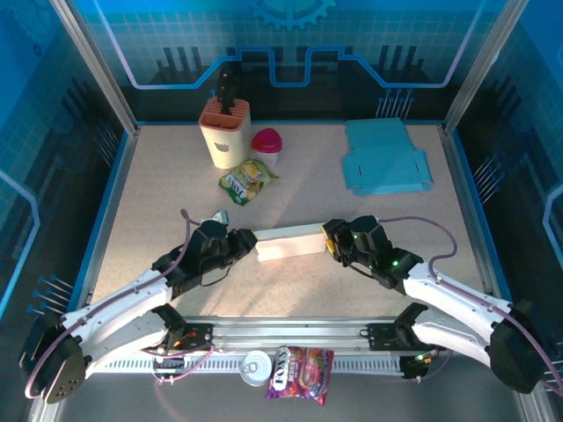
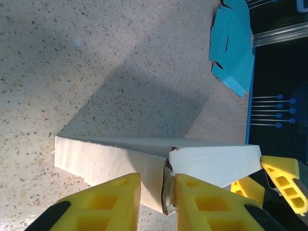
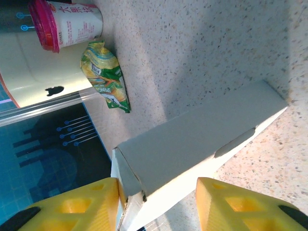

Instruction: Fold the paper box

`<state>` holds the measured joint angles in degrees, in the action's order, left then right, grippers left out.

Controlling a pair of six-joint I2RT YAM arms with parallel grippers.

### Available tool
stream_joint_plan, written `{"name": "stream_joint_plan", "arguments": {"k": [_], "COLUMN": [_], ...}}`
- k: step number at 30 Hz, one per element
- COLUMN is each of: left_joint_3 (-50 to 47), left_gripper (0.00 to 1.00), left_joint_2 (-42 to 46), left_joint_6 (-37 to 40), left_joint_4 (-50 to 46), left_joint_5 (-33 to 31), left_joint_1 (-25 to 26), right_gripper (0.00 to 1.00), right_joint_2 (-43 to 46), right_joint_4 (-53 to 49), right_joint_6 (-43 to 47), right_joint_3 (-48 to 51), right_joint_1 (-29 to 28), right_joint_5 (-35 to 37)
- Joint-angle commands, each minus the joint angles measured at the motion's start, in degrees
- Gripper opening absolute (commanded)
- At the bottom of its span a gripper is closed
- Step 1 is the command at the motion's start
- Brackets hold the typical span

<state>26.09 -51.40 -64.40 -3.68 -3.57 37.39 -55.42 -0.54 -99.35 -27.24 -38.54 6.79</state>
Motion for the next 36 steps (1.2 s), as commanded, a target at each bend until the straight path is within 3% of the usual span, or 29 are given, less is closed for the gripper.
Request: {"name": "stream_joint_plan", "arguments": {"k": [1, 13, 17, 22, 25, 31, 36], "left_joint_3": [-2.65, -1.74, -1.77, -1.61, -1.29, -1.00, -3.03], "left_gripper": [0.24, 0.23, 0.23, 0.18, 0.15, 0.12, 0.11], "left_joint_2": [-0.29, -0.73, -0.83, -1.47, -1.13, 1.38, 2.70], "left_joint_6": [0.79, 1.28, 1.61, 3.07, 4.72, 7.33, 6.70], "left_joint_4": [-6.36, -6.34, -6.02, -4.80, -5.34, -7.80, -6.28], "left_joint_5": [-1.22, -0.70, -0.38, 0.63, -0.97, -11.24, -16.66], "left_joint_1": [-0.39, -0.42, -0.38, -0.23, 1.24, 9.15, 14.60], "right_gripper": [0.46, 0.44, 0.32, 0.30, 0.36, 0.68, 0.75], "right_joint_2": [2.03, -2.17, -2.96, 0.22, 3.28, 4.21, 1.98], "right_joint_4": [-4.72, -2.27, -1.78, -6.74, -9.55, -7.52, -2.94], "right_joint_6": [3.68, 1.83, 0.87, 1.25, 3.01, 5.52, 4.22], "right_joint_3": [-2.84, 0.49, 2.39, 2.02, 0.39, -1.66, -0.46], "right_joint_1": [0.80, 1.70, 2.25, 2.18, 1.75, 0.94, 0.41], "right_joint_5": [0.64, -0.58, -0.96, 0.02, 1.27, -0.59, -3.58]}}
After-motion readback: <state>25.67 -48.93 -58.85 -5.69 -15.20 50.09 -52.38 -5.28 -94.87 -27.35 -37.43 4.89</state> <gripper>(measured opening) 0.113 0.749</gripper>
